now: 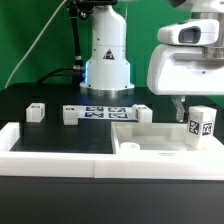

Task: Assemble one leg

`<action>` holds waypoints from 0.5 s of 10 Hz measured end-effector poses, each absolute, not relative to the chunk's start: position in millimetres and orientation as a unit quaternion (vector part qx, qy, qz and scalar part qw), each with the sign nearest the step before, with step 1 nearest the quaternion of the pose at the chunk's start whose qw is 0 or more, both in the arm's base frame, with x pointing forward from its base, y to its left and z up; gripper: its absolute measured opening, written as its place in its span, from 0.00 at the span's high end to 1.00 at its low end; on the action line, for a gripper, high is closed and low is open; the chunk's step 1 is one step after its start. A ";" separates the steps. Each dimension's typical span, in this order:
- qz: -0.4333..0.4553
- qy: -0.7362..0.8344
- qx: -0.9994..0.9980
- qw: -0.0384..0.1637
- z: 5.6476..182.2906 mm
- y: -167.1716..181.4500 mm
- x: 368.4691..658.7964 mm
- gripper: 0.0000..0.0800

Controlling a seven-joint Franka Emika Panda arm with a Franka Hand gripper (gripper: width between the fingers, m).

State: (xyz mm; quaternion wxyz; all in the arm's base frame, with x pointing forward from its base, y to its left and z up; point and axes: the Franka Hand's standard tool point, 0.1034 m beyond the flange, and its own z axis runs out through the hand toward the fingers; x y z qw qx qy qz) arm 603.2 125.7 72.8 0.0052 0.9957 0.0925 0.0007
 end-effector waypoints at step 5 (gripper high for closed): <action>0.002 0.208 0.978 0.005 73.3 114.5 606.5 0.19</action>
Offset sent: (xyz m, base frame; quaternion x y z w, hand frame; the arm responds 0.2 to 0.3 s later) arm 0.0058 -0.0021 0.0038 0.0170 0.0019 -0.1059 0.9942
